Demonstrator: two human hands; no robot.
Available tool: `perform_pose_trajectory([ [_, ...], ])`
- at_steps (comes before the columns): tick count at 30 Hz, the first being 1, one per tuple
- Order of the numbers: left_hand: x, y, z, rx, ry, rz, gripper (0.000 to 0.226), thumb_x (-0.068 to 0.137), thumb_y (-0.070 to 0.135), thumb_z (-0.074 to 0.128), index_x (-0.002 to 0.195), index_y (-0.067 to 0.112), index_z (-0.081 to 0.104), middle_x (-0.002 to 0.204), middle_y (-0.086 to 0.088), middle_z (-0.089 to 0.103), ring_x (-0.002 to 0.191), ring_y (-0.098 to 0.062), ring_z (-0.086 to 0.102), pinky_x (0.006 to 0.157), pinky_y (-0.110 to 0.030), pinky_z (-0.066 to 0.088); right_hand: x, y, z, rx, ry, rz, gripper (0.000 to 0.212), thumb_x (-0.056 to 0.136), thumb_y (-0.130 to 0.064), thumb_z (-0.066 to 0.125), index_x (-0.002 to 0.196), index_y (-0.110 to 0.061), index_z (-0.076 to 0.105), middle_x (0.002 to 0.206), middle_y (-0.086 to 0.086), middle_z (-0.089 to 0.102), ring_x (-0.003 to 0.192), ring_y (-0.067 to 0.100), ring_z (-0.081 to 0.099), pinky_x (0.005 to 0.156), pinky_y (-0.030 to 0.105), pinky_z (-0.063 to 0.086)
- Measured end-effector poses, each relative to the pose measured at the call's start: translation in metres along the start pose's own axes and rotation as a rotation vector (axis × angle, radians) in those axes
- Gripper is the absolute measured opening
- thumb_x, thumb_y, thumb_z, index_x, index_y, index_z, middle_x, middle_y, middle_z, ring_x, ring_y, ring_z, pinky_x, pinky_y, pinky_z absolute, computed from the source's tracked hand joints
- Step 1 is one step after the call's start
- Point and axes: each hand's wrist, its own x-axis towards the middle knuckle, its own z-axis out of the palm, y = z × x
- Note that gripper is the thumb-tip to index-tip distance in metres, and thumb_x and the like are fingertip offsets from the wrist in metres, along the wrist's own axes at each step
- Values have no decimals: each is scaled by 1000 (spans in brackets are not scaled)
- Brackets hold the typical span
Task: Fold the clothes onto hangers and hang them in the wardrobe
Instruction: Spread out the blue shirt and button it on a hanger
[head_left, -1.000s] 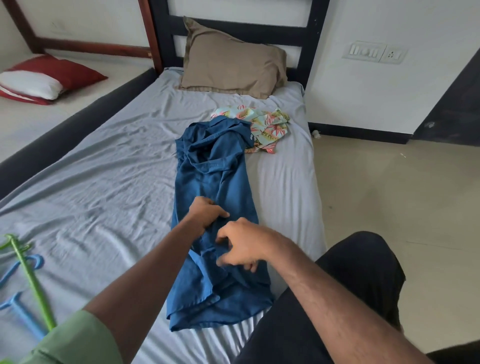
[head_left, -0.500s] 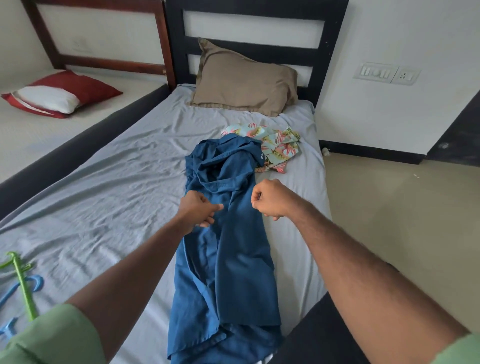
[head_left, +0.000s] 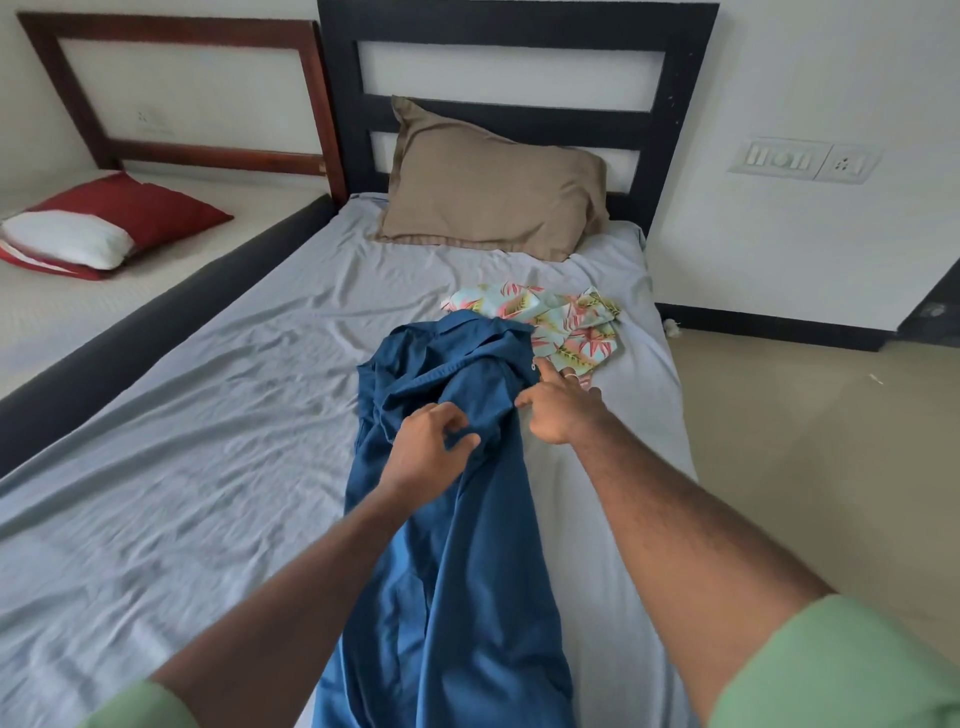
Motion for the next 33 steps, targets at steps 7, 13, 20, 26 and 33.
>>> perform_pose_trajectory([
  [7, 9, -10, 1, -132, -147, 100, 12, 86, 21, 77, 90, 18, 66, 83, 6, 66, 76, -12, 61, 69, -18, 48, 52, -8, -5, -9, 160, -5, 46, 96, -10, 53, 140, -21, 55, 166, -5, 24, 144, 23, 36, 115, 64, 21],
  [13, 15, -7, 14, 64, -420, -147, 66, 76, 75, 60, 115, 23, 66, 109, 8, 67, 101, -14, 63, 91, -36, 51, 31, -1, -32, 153, 732, -229, 12, 88, -9, 67, 95, -15, 61, 91, 2, 67, 82, 27, 66, 73, 37, 50],
  [20, 18, -2, -30, -1556, -282, -661, 44, 96, 54, 47, 126, 21, 46, 118, -20, 69, 104, -36, 71, 85, -50, 56, -40, -60, 18, 91, 800, -524, 39, 76, 0, 65, 108, -18, 53, 80, 0, 68, 70, 30, 67, 51, 35, 46],
  [26, 41, -35, -109, -1484, 80, -657, 35, 100, 9, 41, 130, -3, 56, 112, -19, 67, 99, -29, 67, 103, -43, 50, -61, -95, 52, 176, 727, -559, 43, 87, -50, 61, 121, -24, 52, 121, -11, 60, 101, 17, 58, 80, 43, 38],
  [33, -13, -121, -156, -1999, 542, -683, 82, 71, 26, 66, 139, -8, 35, 120, -31, 65, 109, -41, 69, 88, -51, 55, -30, -62, 60, 194, 350, -163, 11, 92, -14, 57, 103, -17, 61, 112, 1, 58, 103, 26, 61, 91, 47, 48],
])
